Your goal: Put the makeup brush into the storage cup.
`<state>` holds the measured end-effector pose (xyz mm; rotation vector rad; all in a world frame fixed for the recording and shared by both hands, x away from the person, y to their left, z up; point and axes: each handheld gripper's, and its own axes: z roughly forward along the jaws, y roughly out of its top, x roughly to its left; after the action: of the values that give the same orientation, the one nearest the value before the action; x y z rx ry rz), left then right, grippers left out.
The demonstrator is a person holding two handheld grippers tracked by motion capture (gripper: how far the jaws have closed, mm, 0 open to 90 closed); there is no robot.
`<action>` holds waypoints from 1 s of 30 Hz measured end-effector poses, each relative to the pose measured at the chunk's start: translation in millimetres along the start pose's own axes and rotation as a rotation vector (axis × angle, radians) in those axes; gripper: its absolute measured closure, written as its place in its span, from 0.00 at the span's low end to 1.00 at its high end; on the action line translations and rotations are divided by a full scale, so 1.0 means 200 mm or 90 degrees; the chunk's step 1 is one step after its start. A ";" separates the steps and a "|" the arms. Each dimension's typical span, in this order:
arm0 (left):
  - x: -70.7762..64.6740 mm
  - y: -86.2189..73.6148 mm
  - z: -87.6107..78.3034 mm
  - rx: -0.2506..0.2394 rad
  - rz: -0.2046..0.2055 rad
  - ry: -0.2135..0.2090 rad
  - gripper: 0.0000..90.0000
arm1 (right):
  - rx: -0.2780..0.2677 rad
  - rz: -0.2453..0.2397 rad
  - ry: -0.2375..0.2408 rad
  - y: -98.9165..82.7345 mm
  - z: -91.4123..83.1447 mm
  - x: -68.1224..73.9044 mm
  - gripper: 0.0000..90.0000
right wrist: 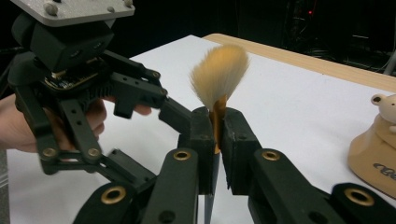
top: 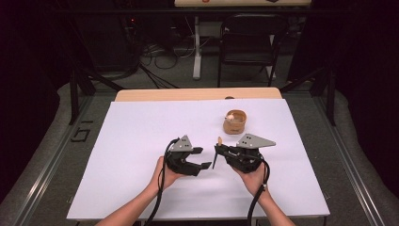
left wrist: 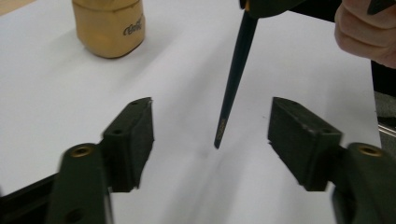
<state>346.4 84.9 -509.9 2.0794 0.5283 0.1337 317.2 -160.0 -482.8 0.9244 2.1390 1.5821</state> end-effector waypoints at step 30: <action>0.13 -0.27 -0.31 0.040 -0.014 0.124 0.01 | 0.024 -0.032 -0.034 0.02 -0.07 -0.05 0.94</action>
<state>333.7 168.8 -523.2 2.1332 0.6797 0.3128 316.9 -175.9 -474.7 0.9063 2.1441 1.4813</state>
